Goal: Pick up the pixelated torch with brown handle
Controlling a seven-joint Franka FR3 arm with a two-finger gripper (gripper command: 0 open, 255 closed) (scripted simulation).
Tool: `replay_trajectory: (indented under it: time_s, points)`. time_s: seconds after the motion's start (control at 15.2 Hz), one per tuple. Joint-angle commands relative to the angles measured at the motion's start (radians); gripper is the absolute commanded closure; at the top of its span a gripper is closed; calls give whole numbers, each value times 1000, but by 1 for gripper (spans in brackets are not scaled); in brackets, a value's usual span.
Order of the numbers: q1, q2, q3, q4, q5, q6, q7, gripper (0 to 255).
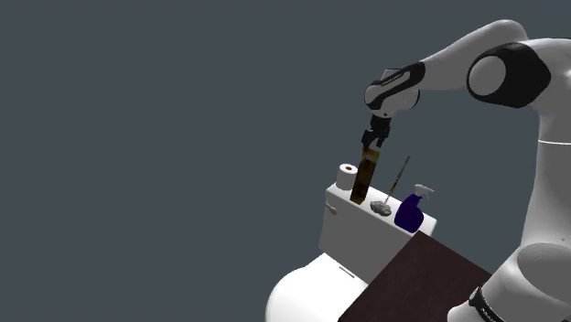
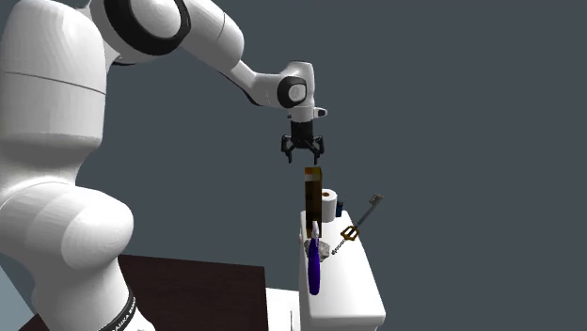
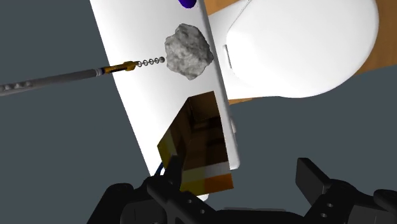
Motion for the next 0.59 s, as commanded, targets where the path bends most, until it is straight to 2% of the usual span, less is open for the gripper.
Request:
replay_trajectory:
  time_s: [0.0, 0.2, 0.53]
  points:
    - [-30, 85, 10, 88, 28, -6, -26, 0]
    - [-69, 186, 23, 206, 54, -23, -49, 0]
    - [-75, 219, 33, 189, 66, 26, -55, 0]
